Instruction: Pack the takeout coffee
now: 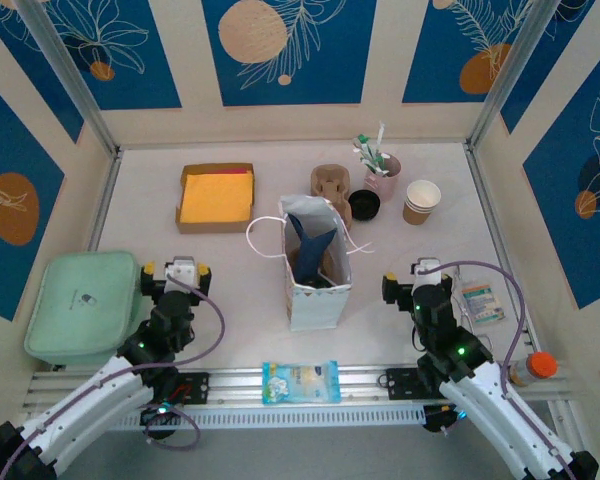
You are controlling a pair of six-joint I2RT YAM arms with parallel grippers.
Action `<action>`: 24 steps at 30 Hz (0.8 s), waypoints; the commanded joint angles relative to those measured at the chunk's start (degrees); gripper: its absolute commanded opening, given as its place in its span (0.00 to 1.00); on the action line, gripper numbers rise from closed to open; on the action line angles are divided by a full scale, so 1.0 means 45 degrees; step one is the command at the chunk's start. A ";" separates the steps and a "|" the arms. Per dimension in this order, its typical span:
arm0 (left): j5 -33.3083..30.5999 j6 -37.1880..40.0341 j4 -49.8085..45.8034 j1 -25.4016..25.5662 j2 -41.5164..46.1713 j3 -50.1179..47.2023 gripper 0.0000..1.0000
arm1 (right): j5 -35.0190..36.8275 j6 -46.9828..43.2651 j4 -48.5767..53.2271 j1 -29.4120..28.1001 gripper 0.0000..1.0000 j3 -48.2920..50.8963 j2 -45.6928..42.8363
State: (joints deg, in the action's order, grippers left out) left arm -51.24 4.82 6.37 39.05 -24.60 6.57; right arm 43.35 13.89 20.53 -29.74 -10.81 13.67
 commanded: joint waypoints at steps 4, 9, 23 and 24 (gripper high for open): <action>-0.0485 -0.0250 0.0050 0.0131 -0.0061 -0.0015 1.00 | 0.0243 0.0112 -0.0552 0.0135 0.99 -0.0001 -0.0016; -0.0867 -0.0290 0.0325 0.0116 -0.0063 -0.0129 1.00 | 0.0349 0.0169 -0.1024 0.0540 0.99 -0.0029 0.0559; -0.1213 0.0347 0.2918 0.0092 -0.1447 -0.0485 1.00 | -0.0363 -0.0958 -0.5028 0.1711 0.99 0.0793 0.1970; -0.1227 0.0409 0.3117 0.0091 -0.1566 -0.0502 1.00 | -0.0474 -0.1044 -0.5524 0.1842 0.99 0.0963 0.2000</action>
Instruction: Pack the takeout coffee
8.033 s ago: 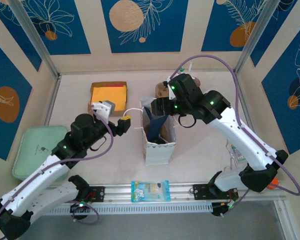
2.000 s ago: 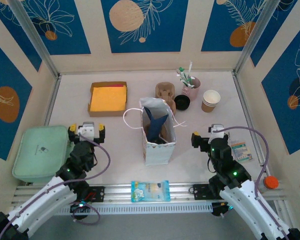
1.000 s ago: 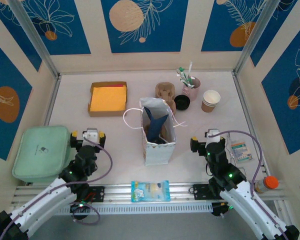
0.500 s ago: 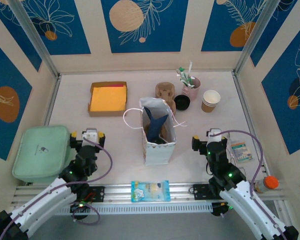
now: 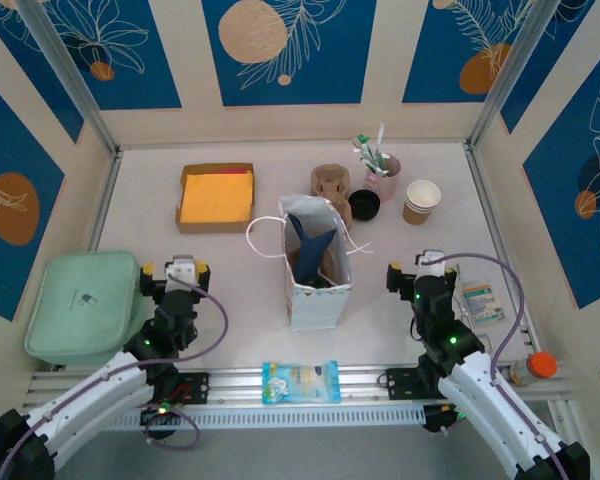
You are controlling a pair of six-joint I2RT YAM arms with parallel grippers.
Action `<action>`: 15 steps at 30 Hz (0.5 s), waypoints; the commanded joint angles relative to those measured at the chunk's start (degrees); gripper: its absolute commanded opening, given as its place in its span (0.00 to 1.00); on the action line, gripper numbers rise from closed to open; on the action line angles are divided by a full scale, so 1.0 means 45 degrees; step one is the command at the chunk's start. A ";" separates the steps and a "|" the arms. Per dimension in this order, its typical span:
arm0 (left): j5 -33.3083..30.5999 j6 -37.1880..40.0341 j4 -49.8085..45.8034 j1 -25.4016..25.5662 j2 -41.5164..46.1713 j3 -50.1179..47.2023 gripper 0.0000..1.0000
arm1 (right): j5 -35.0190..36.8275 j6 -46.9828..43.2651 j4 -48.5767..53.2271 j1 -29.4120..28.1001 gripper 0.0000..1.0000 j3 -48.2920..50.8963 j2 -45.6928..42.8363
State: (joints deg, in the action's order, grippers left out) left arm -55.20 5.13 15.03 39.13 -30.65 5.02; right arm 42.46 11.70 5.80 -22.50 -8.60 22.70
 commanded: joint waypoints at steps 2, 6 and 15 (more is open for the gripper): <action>-0.0357 0.0421 0.1505 0.0052 -0.0434 -0.0177 1.00 | -0.0548 -0.0610 -0.3076 0.0590 0.99 0.0749 0.0031; -0.0277 0.0592 0.2076 -0.0022 -0.0682 -0.0283 1.00 | -0.1347 -0.0479 -0.3583 0.1324 0.99 0.0944 0.0034; 0.0233 0.0966 0.3691 -0.0604 -0.1169 -0.0665 1.00 | -0.1808 -0.0355 -0.4801 0.2008 0.99 0.1208 0.0144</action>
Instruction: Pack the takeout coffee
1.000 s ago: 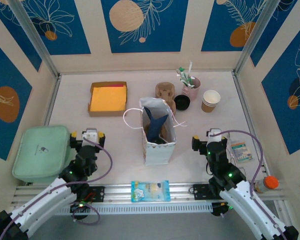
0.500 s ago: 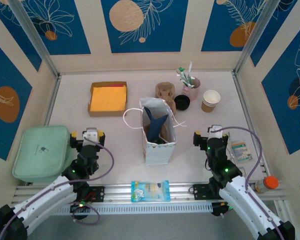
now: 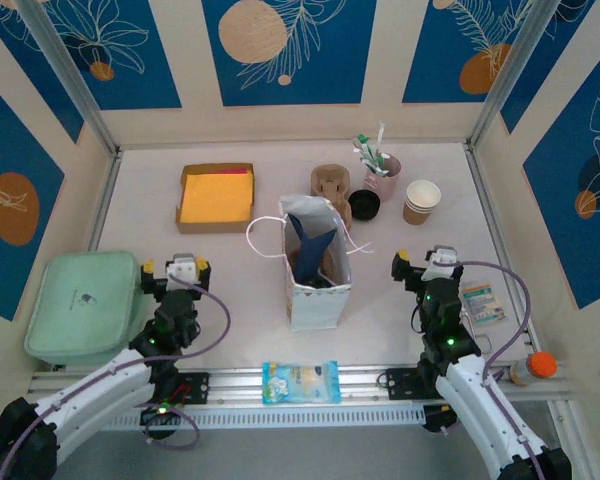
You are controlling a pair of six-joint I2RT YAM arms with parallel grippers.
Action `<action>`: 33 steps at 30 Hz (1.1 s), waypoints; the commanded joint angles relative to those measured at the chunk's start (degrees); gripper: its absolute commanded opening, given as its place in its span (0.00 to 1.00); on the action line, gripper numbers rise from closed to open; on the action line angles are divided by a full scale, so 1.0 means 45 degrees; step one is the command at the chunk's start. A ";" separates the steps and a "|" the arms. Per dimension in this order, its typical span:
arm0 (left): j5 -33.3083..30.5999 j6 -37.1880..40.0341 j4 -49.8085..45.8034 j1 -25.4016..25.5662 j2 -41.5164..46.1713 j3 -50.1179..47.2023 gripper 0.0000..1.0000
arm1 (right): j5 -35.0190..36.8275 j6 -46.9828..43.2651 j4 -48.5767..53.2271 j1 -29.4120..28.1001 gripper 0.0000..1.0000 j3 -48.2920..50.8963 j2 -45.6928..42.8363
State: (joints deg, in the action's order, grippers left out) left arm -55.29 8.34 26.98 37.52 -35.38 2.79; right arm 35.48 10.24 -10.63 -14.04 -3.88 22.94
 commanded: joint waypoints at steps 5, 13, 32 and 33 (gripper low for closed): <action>0.0623 0.0296 0.1882 -0.0667 -0.0852 -0.0209 1.00 | -0.0441 -0.0010 -0.1877 0.0290 0.99 0.0632 0.0508; 0.1288 0.0159 0.3237 -0.1396 -0.2458 -0.0068 1.00 | -0.0756 0.0039 -0.3200 0.0556 0.99 0.0620 0.1811; 0.2782 0.0001 0.6433 -0.3018 -0.5973 0.0392 1.00 | -0.1176 -0.0097 -0.5381 0.0772 0.99 -0.0060 0.4915; 0.2811 0.0012 0.6633 -0.3072 -0.6171 0.0415 0.99 | -0.1198 -0.0088 -0.5513 0.0776 0.99 -0.0103 0.5084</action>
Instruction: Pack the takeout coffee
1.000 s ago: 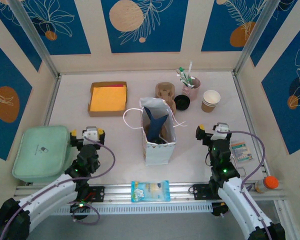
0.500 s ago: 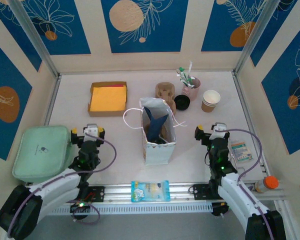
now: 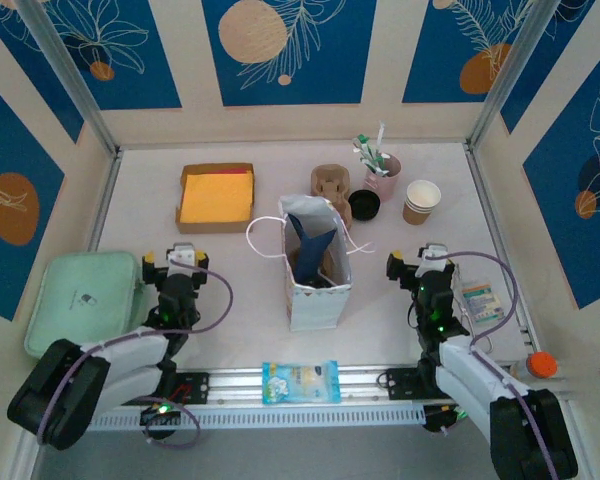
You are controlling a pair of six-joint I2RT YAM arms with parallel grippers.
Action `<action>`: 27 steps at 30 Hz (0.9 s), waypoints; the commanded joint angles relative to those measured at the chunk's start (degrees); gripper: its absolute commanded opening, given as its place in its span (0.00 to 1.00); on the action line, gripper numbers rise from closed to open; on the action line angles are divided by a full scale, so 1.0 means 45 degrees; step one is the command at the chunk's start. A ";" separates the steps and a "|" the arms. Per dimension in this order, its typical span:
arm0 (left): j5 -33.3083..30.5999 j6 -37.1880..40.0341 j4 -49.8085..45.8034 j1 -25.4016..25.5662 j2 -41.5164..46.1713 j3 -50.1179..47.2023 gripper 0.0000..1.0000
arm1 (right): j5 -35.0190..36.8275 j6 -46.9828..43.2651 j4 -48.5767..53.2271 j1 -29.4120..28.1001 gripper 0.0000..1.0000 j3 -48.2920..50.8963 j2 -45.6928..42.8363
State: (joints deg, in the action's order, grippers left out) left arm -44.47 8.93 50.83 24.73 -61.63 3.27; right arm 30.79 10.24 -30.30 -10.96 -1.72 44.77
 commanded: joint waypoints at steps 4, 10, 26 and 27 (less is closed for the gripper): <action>0.0447 -0.0035 0.2068 -0.0339 -0.0933 0.0333 1.00 | -0.0208 -0.0144 -0.1550 0.0131 0.99 -0.0742 0.0903; 0.0604 0.0026 0.2884 -0.0530 -0.1518 0.0328 1.00 | -0.0347 -0.0377 -0.2764 0.0253 0.99 -0.0863 0.2079; 0.0937 0.0477 0.6523 -0.0905 -0.3773 0.0040 1.00 | -0.0625 -0.1045 -0.5774 0.0355 0.99 -0.1298 0.5069; 0.0925 0.0477 0.6632 -0.0919 -0.3838 0.0034 1.00 | -0.0647 -0.1050 -0.5893 0.0390 0.99 -0.1261 0.5125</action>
State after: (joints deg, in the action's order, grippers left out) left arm -41.01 10.68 75.33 21.39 -78.24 3.60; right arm 28.23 6.52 -51.77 -9.67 -6.72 67.42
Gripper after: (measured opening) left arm 0.996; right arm 0.990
